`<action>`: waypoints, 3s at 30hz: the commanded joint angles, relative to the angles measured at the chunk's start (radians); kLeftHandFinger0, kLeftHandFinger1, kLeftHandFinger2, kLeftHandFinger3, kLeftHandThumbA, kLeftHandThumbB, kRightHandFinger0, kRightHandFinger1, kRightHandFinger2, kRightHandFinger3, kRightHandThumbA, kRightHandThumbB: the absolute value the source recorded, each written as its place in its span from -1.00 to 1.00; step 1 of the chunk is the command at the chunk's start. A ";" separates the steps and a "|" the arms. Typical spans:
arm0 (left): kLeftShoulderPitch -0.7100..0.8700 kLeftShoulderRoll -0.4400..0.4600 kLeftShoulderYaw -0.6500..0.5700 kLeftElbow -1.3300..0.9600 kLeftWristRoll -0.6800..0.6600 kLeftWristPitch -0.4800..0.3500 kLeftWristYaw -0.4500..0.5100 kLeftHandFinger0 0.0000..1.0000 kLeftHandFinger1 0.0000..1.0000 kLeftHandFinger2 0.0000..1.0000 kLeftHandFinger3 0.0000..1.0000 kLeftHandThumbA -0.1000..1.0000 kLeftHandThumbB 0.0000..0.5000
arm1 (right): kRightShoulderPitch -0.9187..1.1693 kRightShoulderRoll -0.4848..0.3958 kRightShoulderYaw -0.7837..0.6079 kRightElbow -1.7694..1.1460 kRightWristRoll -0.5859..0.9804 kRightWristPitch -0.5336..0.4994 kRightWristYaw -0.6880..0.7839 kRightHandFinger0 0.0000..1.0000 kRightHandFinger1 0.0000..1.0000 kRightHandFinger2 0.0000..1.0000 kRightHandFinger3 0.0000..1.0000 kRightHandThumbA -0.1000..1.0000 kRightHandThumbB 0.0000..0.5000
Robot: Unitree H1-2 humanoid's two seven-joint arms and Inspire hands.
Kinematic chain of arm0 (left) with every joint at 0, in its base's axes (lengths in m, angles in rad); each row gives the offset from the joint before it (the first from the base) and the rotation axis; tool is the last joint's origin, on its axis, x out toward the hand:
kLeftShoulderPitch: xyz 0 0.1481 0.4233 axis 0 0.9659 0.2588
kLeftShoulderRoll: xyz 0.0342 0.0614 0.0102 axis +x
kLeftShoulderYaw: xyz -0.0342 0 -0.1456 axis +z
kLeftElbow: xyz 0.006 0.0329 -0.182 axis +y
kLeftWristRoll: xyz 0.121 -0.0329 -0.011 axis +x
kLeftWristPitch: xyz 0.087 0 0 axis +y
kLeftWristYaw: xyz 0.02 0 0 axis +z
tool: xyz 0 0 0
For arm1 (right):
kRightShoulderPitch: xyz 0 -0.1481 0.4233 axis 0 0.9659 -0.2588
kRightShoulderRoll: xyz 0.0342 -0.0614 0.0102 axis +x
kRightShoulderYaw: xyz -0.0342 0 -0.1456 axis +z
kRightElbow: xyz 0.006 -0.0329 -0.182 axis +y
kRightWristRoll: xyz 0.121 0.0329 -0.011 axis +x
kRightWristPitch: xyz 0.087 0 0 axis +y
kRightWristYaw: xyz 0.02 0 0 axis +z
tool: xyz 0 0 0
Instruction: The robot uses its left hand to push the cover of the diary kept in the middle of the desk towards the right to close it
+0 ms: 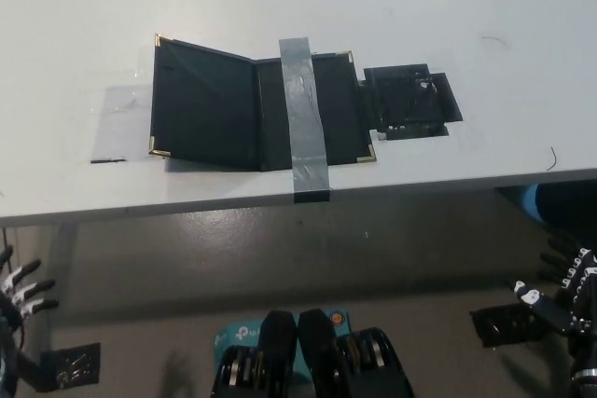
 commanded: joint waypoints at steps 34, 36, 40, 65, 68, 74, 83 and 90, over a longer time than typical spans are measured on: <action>-0.557 0.024 -0.060 0.029 -0.328 0.326 0.257 1.00 1.00 1.00 1.00 1.00 -0.57 | -0.012 -0.005 -0.006 -0.038 0.028 -0.004 0.003 0.08 0.39 0.54 0.62 1.00 0.75; -0.562 0.036 -0.035 0.104 -0.309 0.286 0.245 1.00 1.00 1.00 1.00 1.00 -0.55 | -0.011 -0.003 0.000 -0.031 0.014 -0.012 -0.003 0.06 0.36 0.50 0.58 1.00 0.74; -0.579 0.056 0.000 0.200 -0.285 0.258 0.240 1.00 1.00 1.00 1.00 1.00 -0.51 | -0.011 -0.004 0.002 -0.036 0.009 -0.005 -0.004 0.02 0.34 0.45 0.52 1.00 0.71; -0.687 -0.123 -0.065 0.323 -0.183 0.236 0.222 1.00 1.00 1.00 1.00 1.00 -0.45 | -0.025 -0.013 0.003 -0.058 0.020 0.023 0.009 0.08 0.36 0.46 0.53 1.00 0.79; -0.692 -0.149 -0.077 0.328 -0.185 0.224 0.207 1.00 1.00 1.00 1.00 1.00 -0.41 | -0.035 -0.011 0.001 -0.054 0.029 0.017 0.013 0.06 0.35 0.44 0.52 1.00 0.72; -0.687 -0.182 -0.075 0.349 -0.187 0.213 0.216 1.00 1.00 1.00 1.00 1.00 -0.38 | -0.051 -0.011 0.001 -0.051 0.034 0.024 0.015 0.03 0.35 0.44 0.54 1.00 0.75; -0.624 -0.218 -0.021 0.395 -0.212 0.193 0.219 1.00 1.00 1.00 1.00 1.00 -0.40 | -0.038 -0.008 -0.001 -0.063 0.033 0.029 0.013 0.03 0.36 0.45 0.57 1.00 0.78; -0.662 -0.191 0.031 0.348 -0.247 0.225 0.221 1.00 1.00 1.00 1.00 1.00 -0.30 | -0.014 -0.008 -0.004 -0.072 0.040 0.030 0.012 0.08 0.37 0.46 0.57 1.00 0.73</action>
